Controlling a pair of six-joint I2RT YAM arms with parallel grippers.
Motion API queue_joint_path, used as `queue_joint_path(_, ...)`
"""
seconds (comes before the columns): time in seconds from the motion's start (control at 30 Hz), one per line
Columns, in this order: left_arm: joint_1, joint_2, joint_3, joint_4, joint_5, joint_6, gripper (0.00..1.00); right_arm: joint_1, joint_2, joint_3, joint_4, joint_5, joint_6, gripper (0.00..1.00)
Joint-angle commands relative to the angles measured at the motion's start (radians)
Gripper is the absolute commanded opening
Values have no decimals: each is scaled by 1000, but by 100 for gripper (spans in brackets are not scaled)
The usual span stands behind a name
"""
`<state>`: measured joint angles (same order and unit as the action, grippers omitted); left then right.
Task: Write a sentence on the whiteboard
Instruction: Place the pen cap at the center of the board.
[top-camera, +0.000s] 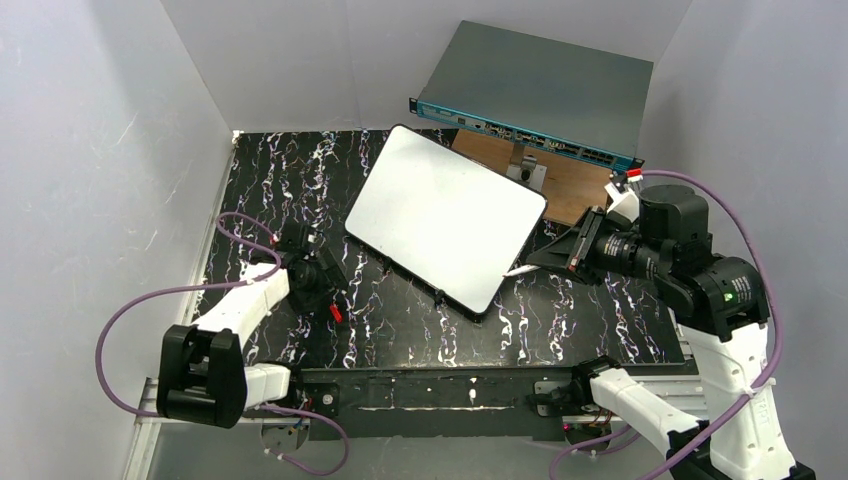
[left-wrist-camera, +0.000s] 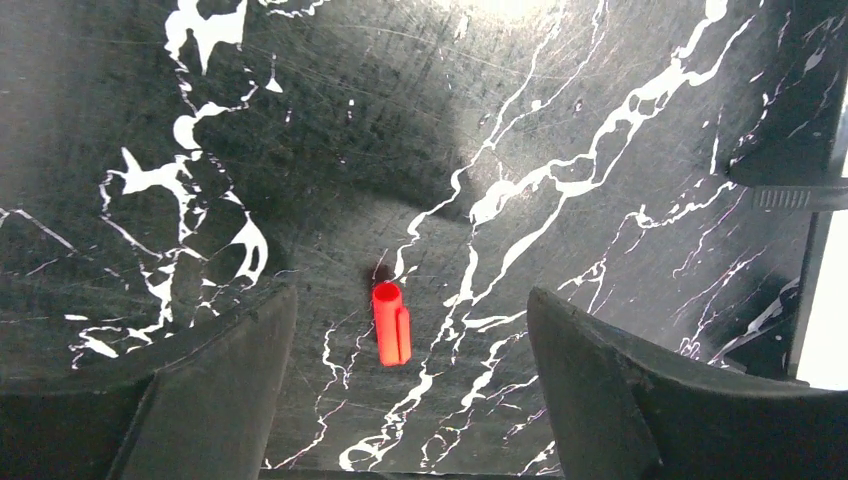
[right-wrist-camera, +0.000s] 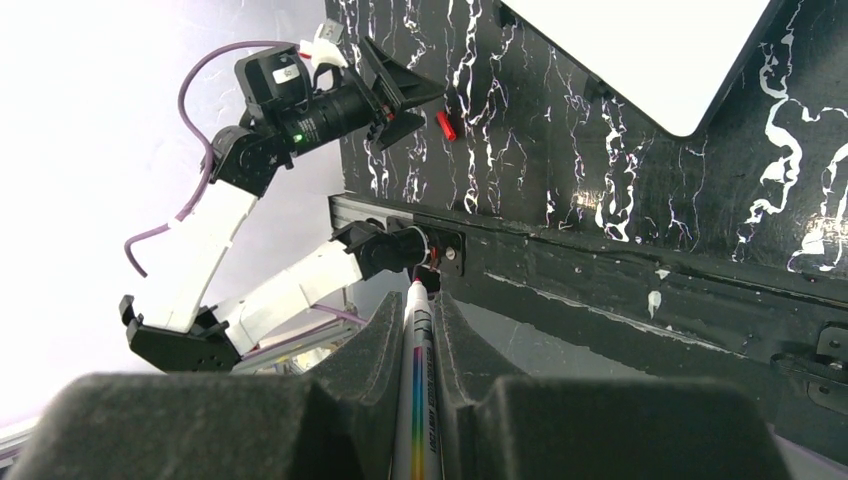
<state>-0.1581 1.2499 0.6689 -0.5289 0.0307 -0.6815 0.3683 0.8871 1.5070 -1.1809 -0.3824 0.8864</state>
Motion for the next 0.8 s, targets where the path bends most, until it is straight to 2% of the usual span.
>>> queue_joint_path(0.0, 8, -72, 41, -47, -77, -8, 85, -3, -18, -14, 10, 19, -17, 1)
queue_joint_path(0.1, 9, -83, 81, -31, -83, 3, 85, -3, -21, -31, 23, 23, -18, 1)
queue_joint_path(0.3, 16, -45, 169, 185, 80, 98, 84, -3, -17, -35, 24, 40, -27, 1)
queue_joint_path(0.4, 22, 69, 235, 301, 176, 154, 84, -3, -14, -32, 17, 51, -31, 1)
queue_joint_path(0.53, 24, 250, 375, 387, 218, 213, 84, -3, -12, -31, 6, 67, -35, 1)
queue_joint_path(0.7, 56, 342, 380, 720, 290, 254, 84, -3, -10, -8, -13, 99, -35, 1)
queue_joint_path(0.77, 73, 382, 365, 876, 374, 252, 84, -3, -13, -3, -19, 111, -35, 1)
